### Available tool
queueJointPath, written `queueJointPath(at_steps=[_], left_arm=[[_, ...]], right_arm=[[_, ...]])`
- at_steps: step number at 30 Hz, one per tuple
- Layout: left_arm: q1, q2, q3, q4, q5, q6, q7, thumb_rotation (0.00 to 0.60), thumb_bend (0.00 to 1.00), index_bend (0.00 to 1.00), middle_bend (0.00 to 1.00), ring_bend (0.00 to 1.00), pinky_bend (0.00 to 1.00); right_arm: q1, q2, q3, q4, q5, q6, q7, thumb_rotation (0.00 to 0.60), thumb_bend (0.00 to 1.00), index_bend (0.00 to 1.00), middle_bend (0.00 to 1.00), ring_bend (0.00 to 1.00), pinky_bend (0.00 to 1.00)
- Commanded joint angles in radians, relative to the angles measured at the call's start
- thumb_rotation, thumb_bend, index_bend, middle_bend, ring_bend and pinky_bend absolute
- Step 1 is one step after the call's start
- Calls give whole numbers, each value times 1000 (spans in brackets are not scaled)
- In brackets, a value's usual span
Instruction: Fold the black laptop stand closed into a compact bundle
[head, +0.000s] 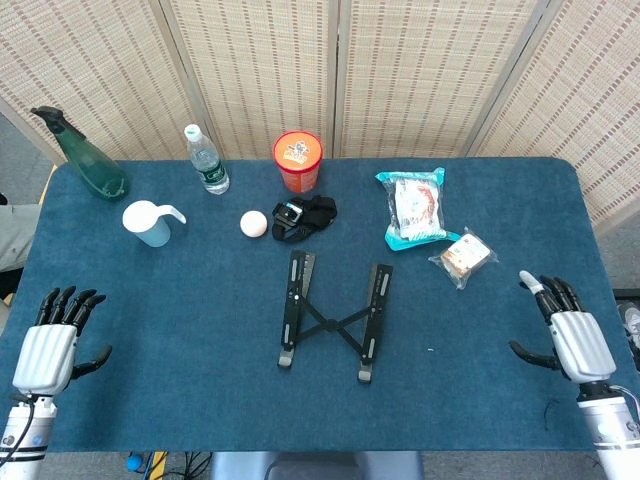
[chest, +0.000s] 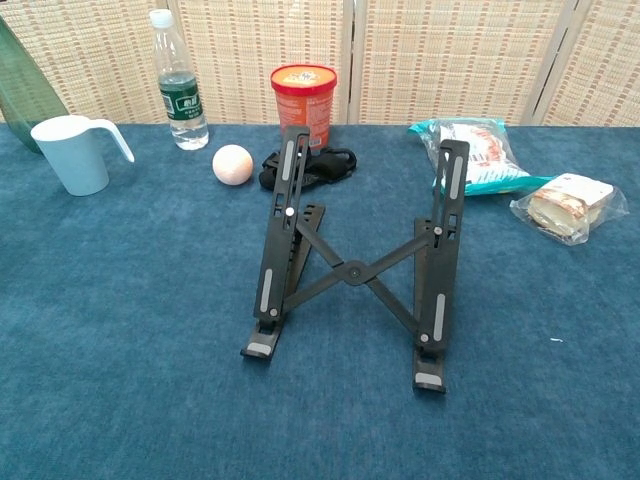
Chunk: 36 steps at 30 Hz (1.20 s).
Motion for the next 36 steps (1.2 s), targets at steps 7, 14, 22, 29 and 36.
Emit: queueJointPath(at_steps=[7, 14, 22, 29, 36], left_arm=[[12, 13, 7, -18, 1, 13, 8, 600, 188, 172, 142, 60, 1], [14, 15, 13, -24, 4, 10, 9, 600, 188, 172, 142, 59, 1], [6, 16, 12, -27, 2, -4, 14, 600, 188, 172, 138, 59, 1], [0, 16, 14, -30, 5, -13, 14, 600, 187, 172, 138, 59, 0], [-4, 20, 15, -36, 1, -24, 14, 600, 188, 172, 138, 59, 1]], right_arm=[[143, 32, 3, -8, -44, -198, 382, 600, 121, 17, 157, 72, 65], [225, 28, -8, 8, -94, -280, 720, 600, 121, 0, 102, 8, 65], [307, -21, -27, 90, -141, -315, 1010, 600, 121, 0, 94, 4, 65], [365, -80, -26, 141, -135, -334, 1203, 600, 121, 0, 94, 4, 65], [416, -143, -27, 205, -122, -359, 1299, 600, 121, 0, 94, 4, 65]])
